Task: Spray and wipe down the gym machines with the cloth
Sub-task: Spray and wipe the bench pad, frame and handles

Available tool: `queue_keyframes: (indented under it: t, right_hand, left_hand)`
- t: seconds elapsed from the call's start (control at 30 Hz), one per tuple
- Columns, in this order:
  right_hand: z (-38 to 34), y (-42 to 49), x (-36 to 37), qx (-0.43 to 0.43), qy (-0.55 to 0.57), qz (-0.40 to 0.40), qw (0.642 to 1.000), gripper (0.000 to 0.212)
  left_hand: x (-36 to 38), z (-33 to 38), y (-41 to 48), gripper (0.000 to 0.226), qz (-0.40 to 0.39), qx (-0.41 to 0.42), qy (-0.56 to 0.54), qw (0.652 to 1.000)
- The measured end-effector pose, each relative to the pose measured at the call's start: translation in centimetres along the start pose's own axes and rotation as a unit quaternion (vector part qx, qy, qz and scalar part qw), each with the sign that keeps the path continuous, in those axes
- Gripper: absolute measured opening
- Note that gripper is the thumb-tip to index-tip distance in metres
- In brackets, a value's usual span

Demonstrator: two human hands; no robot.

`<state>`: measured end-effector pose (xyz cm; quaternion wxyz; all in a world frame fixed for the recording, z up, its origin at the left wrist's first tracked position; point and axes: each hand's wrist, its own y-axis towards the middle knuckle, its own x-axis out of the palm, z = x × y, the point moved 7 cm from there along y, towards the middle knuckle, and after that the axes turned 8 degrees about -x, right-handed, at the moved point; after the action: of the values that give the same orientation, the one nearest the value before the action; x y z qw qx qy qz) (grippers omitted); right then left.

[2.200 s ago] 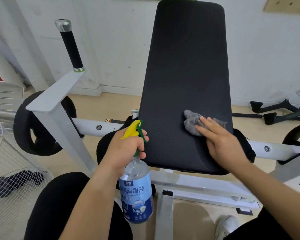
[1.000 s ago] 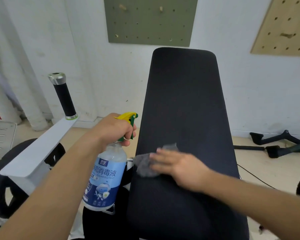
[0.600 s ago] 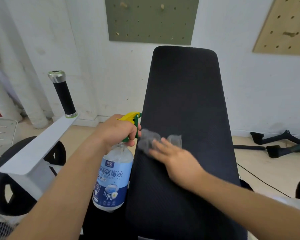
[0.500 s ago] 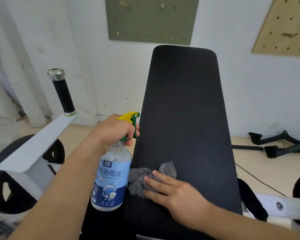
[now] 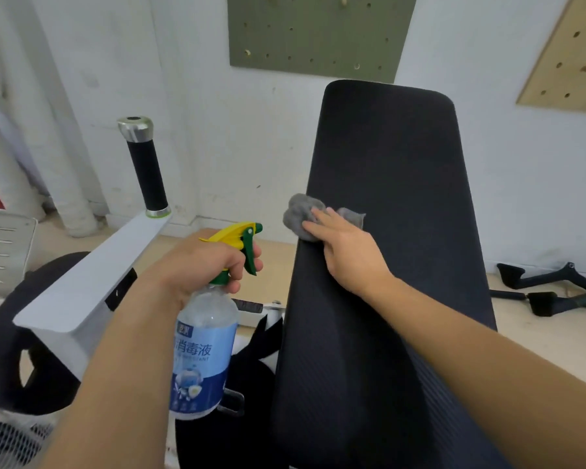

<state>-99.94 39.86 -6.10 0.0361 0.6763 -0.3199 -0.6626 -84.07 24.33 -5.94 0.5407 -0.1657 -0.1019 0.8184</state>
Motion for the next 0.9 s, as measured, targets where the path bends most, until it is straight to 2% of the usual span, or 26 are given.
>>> queue_keyframes:
  t: [0.13,0.2,0.27,0.4,0.5,0.63,0.8,0.83,0.9]
  right_hand:
    - [-3.4,-6.0,0.9,-0.126,0.063,-0.062,0.988,0.053]
    - [-3.1,-7.0,-0.1,-0.137,0.056,-0.07,0.986,0.052]
    - [-1.2,-5.8,-1.7,-0.093,0.031,-0.032,0.995,0.052]
    - [3.7,-0.4,-5.0,0.03,-0.016,0.094,0.995,0.05]
    - [5.6,3.9,-6.1,0.094,-0.025,0.133,0.986,0.047]
    - [5.7,8.6,-6.2,0.128,-0.04,0.118,0.984,0.048]
    - [4.8,13.4,-6.4,0.099,-0.045,0.099,0.989,0.045]
    - [4.9,14.3,-6.0,0.097,-0.045,0.078,0.991,0.044]
    - [5.6,15.5,-4.3,0.102,-0.069,-0.016,0.992,0.045]
  left_hand:
    - [-1.3,1.3,1.7,0.037,0.0,0.025,0.009,1.0]
    - [-1.3,1.7,2.8,0.038,-0.001,0.025,0.009,1.0]
    - [-1.1,1.8,3.8,0.038,0.0,0.019,0.0,1.0]
    - [-0.3,1.5,5.4,0.037,-0.012,0.009,-0.043,0.999]
    - [-0.4,1.6,6.3,0.035,-0.013,0.012,-0.068,0.998]
    - [-0.2,2.0,6.9,0.033,-0.022,0.02,-0.074,0.997]
    - [0.5,1.9,7.4,0.026,-0.018,0.011,-0.087,0.996]
    - [0.3,1.6,7.7,0.024,-0.01,0.006,-0.081,0.997]
    - [0.2,1.2,7.6,0.019,-0.012,-0.004,-0.053,0.999]
